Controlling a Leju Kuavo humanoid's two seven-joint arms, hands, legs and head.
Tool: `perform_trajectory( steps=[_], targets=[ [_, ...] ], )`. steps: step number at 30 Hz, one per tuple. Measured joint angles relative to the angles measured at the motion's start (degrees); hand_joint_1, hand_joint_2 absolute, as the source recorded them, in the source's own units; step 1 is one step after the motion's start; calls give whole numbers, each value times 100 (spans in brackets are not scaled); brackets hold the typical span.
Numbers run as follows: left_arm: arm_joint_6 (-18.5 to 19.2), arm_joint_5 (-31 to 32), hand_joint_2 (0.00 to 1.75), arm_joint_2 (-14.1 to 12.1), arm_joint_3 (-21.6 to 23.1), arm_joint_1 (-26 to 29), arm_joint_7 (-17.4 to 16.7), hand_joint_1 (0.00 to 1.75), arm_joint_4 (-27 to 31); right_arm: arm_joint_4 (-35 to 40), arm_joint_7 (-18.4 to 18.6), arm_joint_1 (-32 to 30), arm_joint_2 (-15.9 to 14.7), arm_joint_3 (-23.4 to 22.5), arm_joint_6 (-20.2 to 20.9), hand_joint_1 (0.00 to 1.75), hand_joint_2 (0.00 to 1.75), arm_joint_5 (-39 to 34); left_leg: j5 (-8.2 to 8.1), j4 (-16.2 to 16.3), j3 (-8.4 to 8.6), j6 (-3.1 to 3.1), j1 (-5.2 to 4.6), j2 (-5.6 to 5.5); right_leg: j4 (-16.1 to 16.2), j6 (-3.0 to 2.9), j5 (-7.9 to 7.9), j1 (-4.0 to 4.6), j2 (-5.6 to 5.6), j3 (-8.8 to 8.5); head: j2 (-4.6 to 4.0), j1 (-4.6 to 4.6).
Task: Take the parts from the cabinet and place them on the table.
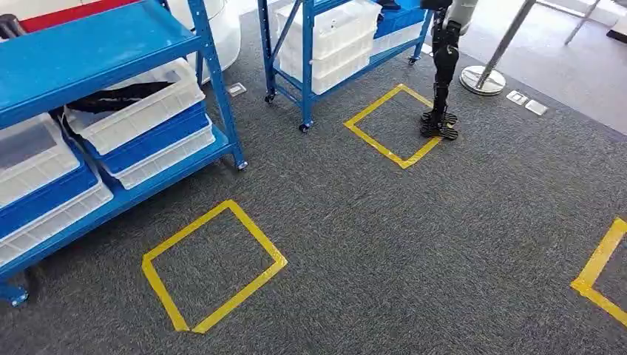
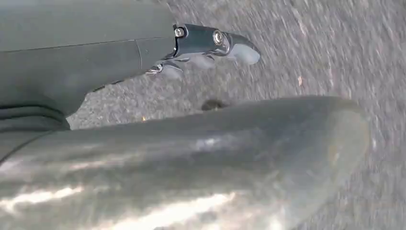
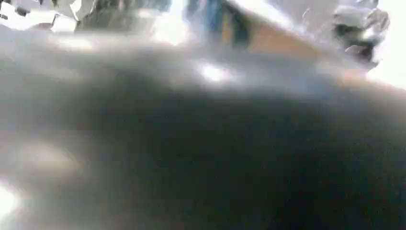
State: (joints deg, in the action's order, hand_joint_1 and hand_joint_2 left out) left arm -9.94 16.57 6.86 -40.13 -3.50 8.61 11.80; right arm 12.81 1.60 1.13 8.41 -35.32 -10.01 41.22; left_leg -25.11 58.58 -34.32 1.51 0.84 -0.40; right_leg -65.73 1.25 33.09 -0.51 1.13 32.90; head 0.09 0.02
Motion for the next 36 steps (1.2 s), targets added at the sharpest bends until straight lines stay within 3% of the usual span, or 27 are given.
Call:
perform_trajectory(
  steps=[2, 3, 4, 6, 7, 8, 11, 12, 13, 14, 15, 17, 18, 19, 21, 22, 23, 24, 27, 28, 29, 30, 31, 32, 33, 34, 36],
  targets=[
    [124, -26, 0, 0, -20, -9, 56, 0, 0, 0, 0, -12, 0, 0, 0, 0, 0, 4, 21, 3, -47, 25, -6, -190, -874, -17, 301, -8, -80, 448, 0, 0],
    [203, -26, 0, -2, -20, -5, 96, 0, 0, 0, 0, -18, 0, -2, 0, 0, 0, 7, 29, 3, -55, 24, -6, -280, -1004, 16, 299, -11, -88, 529, 0, 0],
    [295, -26, 0, -2, -22, -2, 116, 0, 0, 0, -2, -33, 0, -4, 0, 0, 0, 9, 39, 3, -55, 17, -5, -377, -853, 65, 191, -18, -91, 475, 2, 0],
    [400, -33, 0, -2, -31, 4, 116, 0, 0, 0, -9, -32, 0, -4, 2, 0, 0, 26, 60, 4, -53, -15, 0, -544, -49, 162, -184, -39, -151, 106, 0, 2],
    [424, -52, 0, 0, -44, 3, 118, 0, 0, 0, -17, -31, -4, -7, 2, 0, 0, 33, 78, 5, -59, -45, 6, -639, 555, 187, -400, -60, -373, -187, 2, 11],
    [467, -94, 0, 0, -72, 2, 118, 0, 0, 0, -24, -31, -9, -15, 2, 0, 0, 39, 84, 29, -78, -89, -26, -710, 764, 137, -441, -46, -632, -256, 2, 8],
    [579, -151, 0, -2, -144, 17, -18, 0, -2, 2, -26, -2, -11, -42, 2, 0, 0, 88, 140, -33, -104, -193, -7, -865, 769, -11, -484, 15, -434, -275, 2, 4],
    [685, -168, 0, -4, -164, 36, -96, 0, -2, 2, -26, 3, -9, -44, 11, 0, 0, 98, 168, -36, -132, -232, -2, -936, 802, -60, -521, -11, -352, -314, 0, 11],
    [779, -188, 0, -18, -175, 42, -123, 0, -2, 2, -26, 3, 0, -46, 39, 0, 0, 107, 128, 35, -157, -230, 0, -719, 822, -110, -559, -65, -256, -312, 0, 2],
    [859, -210, 0, -17, -188, 41, -151, 0, -2, 2, -37, -8, 0, -48, 39, 0, 0, 111, -55, 238, -251, -245, -47, -302, 823, -139, -563, -54, -190, -307, 2, -29],
    [905, -210, 0, -15, -205, 29, -157, 0, -2, 0, -42, -32, -2, -52, 44, 0, 0, 116, -330, 656, -439, -269, -34, -103, 822, -164, -555, -39, -102, -308, 2, -86],
    [1006, -210, 0, -9, -232, 21, -155, 0, -2, 0, -42, -59, -4, -61, 52, 0, 0, 133, -727, 1518, -830, -304, -6, 2, 819, -183, -542, -10, 99, -302, 2, -81],
    [1040, -210, 0, -9, -238, 22, -146, 0, -2, 0, -44, -64, -7, -72, 52, 0, 0, 138, -780, 1759, -929, -319, -3, 15, 818, -183, -539, -6, 191, -300, 2, -81],
    [1071, -210, 0, -11, -247, 30, -129, 0, -2, 0, -48, -62, -7, -85, 52, 0, 0, 144, -691, 1705, -877, -325, -1, 25, 818, -185, -534, -7, 281, -303, 2, -79],
    [1097, -210, 0, -22, -260, 37, -92, 0, -2, 0, -70, -46, -2, -94, 52, 0, 0, 151, -257, 867, -384, -317, 0, 122, 817, -190, -517, -10, 430, -331, 2, -83],
    [1113, -210, 0, -26, -262, 31, -72, 0, 0, 0, -83, -40, 0, -96, 52, 0, 0, 162, -69, 361, -78, -299, -4, 299, 816, -164, -496, -8, 493, -358, 2, -88],
    [1128, -210, 0, -26, -262, 16, -50, 0, 0, 2, -94, -40, -2, -101, 55, 0, 0, 166, -118, 71, 69, -257, -52, 654, 812, -132, -475, 39, 547, -384, 0, -88],
    [1143, -210, 0, -26, -262, 11, -31, 0, 0, 0, -98, -39, 4, -109, 55, 0, 0, 170, -78, 51, 81, -216, -53, 578, 802, -91, -445, 87, 604, -331, 2, -59],
    [1145, -210, 0, -26, -273, 20, -13, 0, 0, 2, -105, 2, 2, -138, 55, 0, 0, 179, -63, 42, 8, -120, -110, 338, 844, -14, -452, 66, 797, -439, 0, -53],
    [1145, -210, 0, -24, -275, 18, -13, 0, 0, 4, -105, 3, 2, -142, 55, 0, 0, 179, -8, -27, 56, -55, -20, 239, 812, 29, -404, 73, 782, -390, 2, -53],
    [1156, -210, 0, -17, -275, 17, -2, 0, 0, 4, -105, -2, 2, -144, 55, 0, 0, 179, 14, -38, 52, -16, -23, 176, 646, 35, -296, 43, 389, -355, 0, -13],
    [1156, -210, 0, -26, -275, 12, -2, 0, 2, 4, -105, -13, 4, -146, 55, 0, 0, 179, 31, -38, 32, 12, -16, 107, 299, 2, -113, 34, 124, -197, 2, -7],
    [1156, -210, 0, -26, -278, 0, -2, 0, 2, 2, -105, -21, 7, -149, 55, 0, 0, 179, 42, -38, 5, 27, -12, 19, -157, -23, 82, 22, -11, 26, 2, 17],
    [1158, -210, 0, -24, -280, -3, 0, 0, 2, 2, -105, -23, 4, -151, 55, 0, 0, 179, 53, -37, -23, 37, -14, -100, -694, -33, 278, 13, -69, 296, 0, 15],
    [1158, -210, 0, -24, -286, -1, 2, 0, 2, 2, -105, -29, 4, -151, 55, 0, 0, 179, 63, -36, -34, 39, -15, -196, -980, -9, 345, 9, -87, 450, 2, 20],
    [1158, -210, 0, -24, -299, 6, 7, 0, 2, 2, -105, -32, 4, -151, 55, 0, 0, 179, 73, -35, -37, 28, -14, -297, -988, 36, 289, 4, -91, 478, 0, 15],
    [1158, -199, 0, -17, -315, 18, 28, 0, 0, 2, -105, -40, 4, -162, 55, 0, 0, 195, 92, -31, -33, 2, -10, -484, -287, 161, -85, -32, -133, 175, 2, 17]
  ],
)
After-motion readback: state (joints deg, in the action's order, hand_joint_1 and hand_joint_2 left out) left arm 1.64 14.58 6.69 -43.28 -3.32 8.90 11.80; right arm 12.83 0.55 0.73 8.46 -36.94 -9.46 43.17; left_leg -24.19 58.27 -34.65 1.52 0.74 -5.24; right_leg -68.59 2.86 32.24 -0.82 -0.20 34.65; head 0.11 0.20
